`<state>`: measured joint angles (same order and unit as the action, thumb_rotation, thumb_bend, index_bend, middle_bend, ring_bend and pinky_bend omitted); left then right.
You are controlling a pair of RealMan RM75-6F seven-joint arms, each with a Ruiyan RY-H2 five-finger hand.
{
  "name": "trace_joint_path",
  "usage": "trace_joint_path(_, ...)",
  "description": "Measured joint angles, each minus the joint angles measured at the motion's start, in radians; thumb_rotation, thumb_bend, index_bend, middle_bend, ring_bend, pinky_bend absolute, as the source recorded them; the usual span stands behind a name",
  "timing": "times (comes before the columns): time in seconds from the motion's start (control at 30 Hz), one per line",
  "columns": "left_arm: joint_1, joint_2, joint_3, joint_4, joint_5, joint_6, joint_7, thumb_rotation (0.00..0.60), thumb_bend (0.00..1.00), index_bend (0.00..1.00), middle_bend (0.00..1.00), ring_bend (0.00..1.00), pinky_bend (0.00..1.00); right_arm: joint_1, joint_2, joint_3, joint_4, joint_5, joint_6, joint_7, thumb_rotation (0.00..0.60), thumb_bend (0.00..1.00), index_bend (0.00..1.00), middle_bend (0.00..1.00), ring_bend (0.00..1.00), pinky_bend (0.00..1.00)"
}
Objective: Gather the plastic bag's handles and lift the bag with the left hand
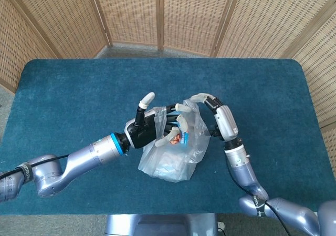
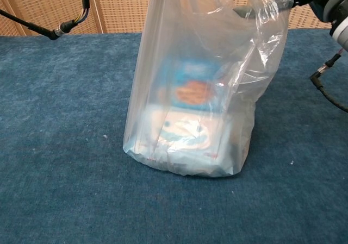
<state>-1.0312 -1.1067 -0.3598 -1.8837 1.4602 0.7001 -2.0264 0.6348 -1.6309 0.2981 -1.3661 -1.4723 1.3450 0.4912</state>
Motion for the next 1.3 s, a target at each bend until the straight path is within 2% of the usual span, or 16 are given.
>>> trace_joint_path(0.53,0.006,-0.01,0.007,0.013,-0.001,-0.003,-0.028,0.0,0.17,0.28,0.5,0.67,0.85,-0.022,0.036,0.057,-0.187,0.119,-0.059,0.142,0.6,0.06,0.28,0.28,0.23,0.18)
trace_joint_path(0.67,0.01,0.018,0.001,-0.004,0.0,-0.004,-0.021,0.0,0.18,0.28,0.5,0.67,0.85,-0.032,0.051,0.074,-0.24,0.148,-0.072,0.163,0.6,0.06,0.27,0.28,0.22,0.18)
trace_joint_path(0.87,0.027,0.02,0.007,-0.007,0.005,0.013,-0.006,0.0,0.18,0.28,0.5,0.67,0.85,-0.041,0.071,0.096,-0.276,0.172,-0.08,0.179,0.6,0.06,0.27,0.28,0.22,0.18)
trace_joint_path(1.3,0.065,0.058,0.035,-0.011,0.053,0.058,-0.037,0.0,0.18,0.28,0.5,0.67,0.77,-0.064,0.148,0.154,-0.324,0.226,-0.101,0.194,0.6,0.06,0.27,0.28,0.22,0.18)
